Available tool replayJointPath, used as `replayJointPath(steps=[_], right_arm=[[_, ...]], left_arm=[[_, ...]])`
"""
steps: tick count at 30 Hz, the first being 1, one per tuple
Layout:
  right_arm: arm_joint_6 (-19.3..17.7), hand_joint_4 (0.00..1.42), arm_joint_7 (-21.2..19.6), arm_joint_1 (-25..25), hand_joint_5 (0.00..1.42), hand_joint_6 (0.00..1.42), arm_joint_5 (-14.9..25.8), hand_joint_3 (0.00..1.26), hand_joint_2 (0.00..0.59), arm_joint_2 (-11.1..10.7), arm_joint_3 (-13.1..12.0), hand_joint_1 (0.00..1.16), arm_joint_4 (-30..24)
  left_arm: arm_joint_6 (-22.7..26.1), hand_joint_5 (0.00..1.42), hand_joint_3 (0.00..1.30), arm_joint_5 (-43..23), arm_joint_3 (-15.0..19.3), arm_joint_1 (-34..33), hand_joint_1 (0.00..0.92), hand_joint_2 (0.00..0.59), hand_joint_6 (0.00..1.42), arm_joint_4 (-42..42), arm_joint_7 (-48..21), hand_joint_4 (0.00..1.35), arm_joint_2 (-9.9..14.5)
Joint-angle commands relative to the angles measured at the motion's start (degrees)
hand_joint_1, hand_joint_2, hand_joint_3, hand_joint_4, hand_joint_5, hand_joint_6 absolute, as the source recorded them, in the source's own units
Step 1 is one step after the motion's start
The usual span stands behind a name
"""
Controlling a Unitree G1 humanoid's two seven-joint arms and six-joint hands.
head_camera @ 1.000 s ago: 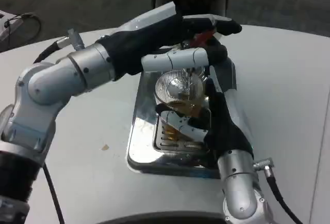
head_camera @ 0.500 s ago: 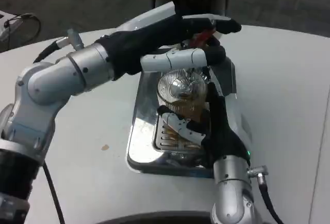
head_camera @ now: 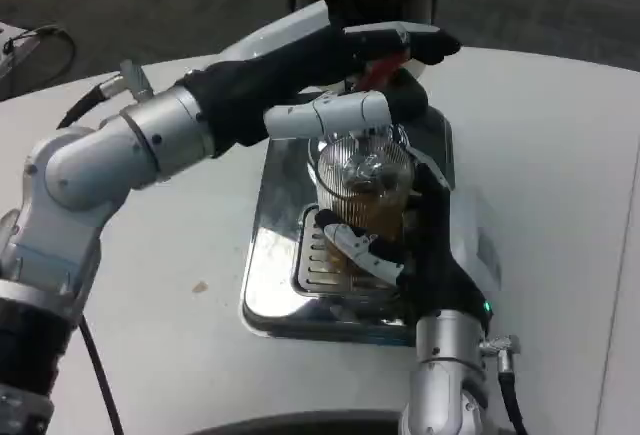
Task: Grasp the cup under the faucet to collect the drink, then remove the cup.
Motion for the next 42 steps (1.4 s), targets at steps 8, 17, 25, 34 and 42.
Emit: replayJointPath(steps=[8,17,25,34,42], right_arm=[[-1.67,0.53,-3.44,1.53,0.55,0.42,0.40,0.38,0.256,3.44,0.33,0.78,-1.39],[-2.00,0.59,-3.26,3.53,0.62,0.47,0.75,0.44,0.256,2.52,-0.87,0.77,-4.57],[-1.96,0.64,-2.01,5.65,0.67,0.52,0.62,0.49,0.256,1.74,-1.71,0.77,-7.76],[-2.93,0.71,0.45,11.61,0.74,0.58,-0.74,0.55,0.246,0.04,-0.95,0.78,-14.55],[-2.19,0.76,3.26,16.55,0.78,0.62,-1.89,0.60,0.246,-1.11,-0.16,0.78,-22.23]], left_arm=[[-0.27,0.29,0.20,-0.60,2.12,2.50,0.000,0.035,0.19,-1.02,1.14,0.18,0.68],[-1.12,0.33,0.20,-3.48,4.91,2.08,0.000,0.038,0.22,-2.35,3.73,0.19,-1.26],[-0.74,0.36,0.21,-5.31,6.33,1.67,0.000,0.036,0.25,-4.28,4.69,0.22,-2.28],[0.23,0.38,0.23,-6.79,8.28,4.06,0.000,0.035,0.26,-7.47,4.76,0.23,-1.62],[1.41,0.39,0.23,-7.75,10.86,7.02,0.000,0.035,0.27,-9.86,5.45,0.23,-1.00]])
